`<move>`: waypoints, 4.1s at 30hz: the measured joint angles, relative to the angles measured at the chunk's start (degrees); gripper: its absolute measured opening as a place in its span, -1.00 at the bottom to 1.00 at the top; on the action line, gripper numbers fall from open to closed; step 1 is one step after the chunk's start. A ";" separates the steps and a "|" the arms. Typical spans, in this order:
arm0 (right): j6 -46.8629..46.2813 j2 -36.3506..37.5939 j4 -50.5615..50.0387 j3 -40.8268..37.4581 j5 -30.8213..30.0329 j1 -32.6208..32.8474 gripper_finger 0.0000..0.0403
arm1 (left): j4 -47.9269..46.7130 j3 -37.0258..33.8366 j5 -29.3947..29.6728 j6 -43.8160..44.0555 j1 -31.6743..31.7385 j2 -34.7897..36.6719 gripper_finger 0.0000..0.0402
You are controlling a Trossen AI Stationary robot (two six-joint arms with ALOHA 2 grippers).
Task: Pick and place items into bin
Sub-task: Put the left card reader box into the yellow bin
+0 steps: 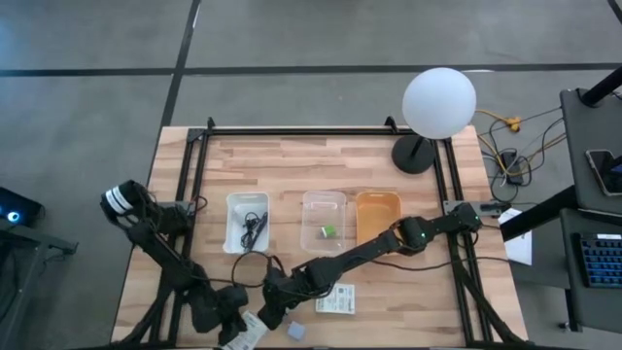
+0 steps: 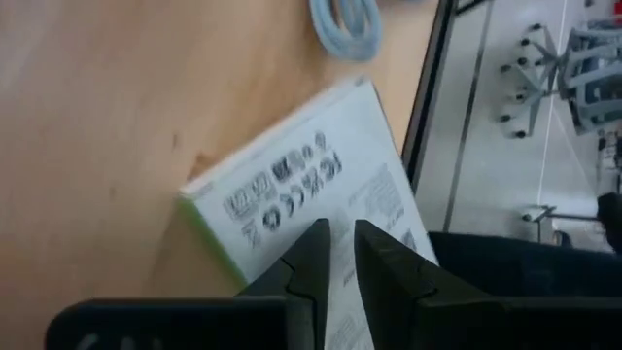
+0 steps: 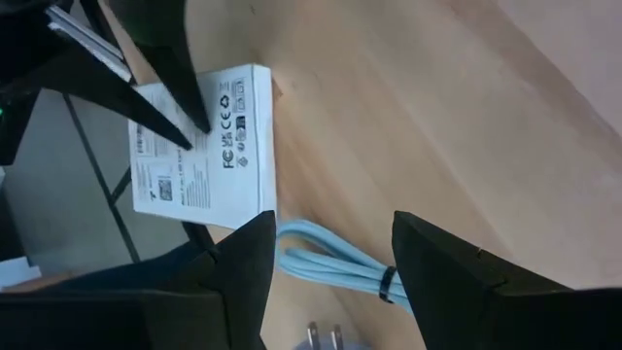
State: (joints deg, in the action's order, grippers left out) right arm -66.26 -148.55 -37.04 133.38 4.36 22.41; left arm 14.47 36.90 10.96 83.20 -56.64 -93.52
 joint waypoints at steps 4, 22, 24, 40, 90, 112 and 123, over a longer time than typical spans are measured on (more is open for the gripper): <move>-0.09 0.09 -0.41 0.04 -0.04 0.30 -0.04 | -0.26 -0.29 -0.20 0.44 2.17 -0.30 -0.81; 24.41 2.69 -3.06 0.13 -13.85 3.98 -0.04 | -36.61 1.32 12.90 7.65 4.05 20.57 -0.81; 30.26 2.69 -2.94 0.13 -16.05 4.44 -0.04 | -40.22 2.50 13.61 6.35 3.70 22.68 -0.81; 36.72 2.67 2.28 0.12 -10.55 -0.20 -0.04 | -53.94 3.56 4.27 7.87 1.88 15.51 -0.81; -18.16 1.81 24.38 -15.23 -0.90 -5.75 -0.04 | -45.00 -2.14 2.51 10.94 0.30 11.81 -0.81; -21.86 1.33 25.24 -15.13 -1.09 -5.42 -0.04 | -33.87 -4.59 7.17 10.58 4.32 11.77 -0.81; -23.85 1.33 25.29 -15.45 -0.79 -4.52 -0.04 | -33.36 -4.57 9.73 9.01 7.08 11.57 -0.81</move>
State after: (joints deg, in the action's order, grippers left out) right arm -90.10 -147.22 -11.75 117.93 3.57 17.89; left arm -18.89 32.34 20.69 92.21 -49.56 -81.95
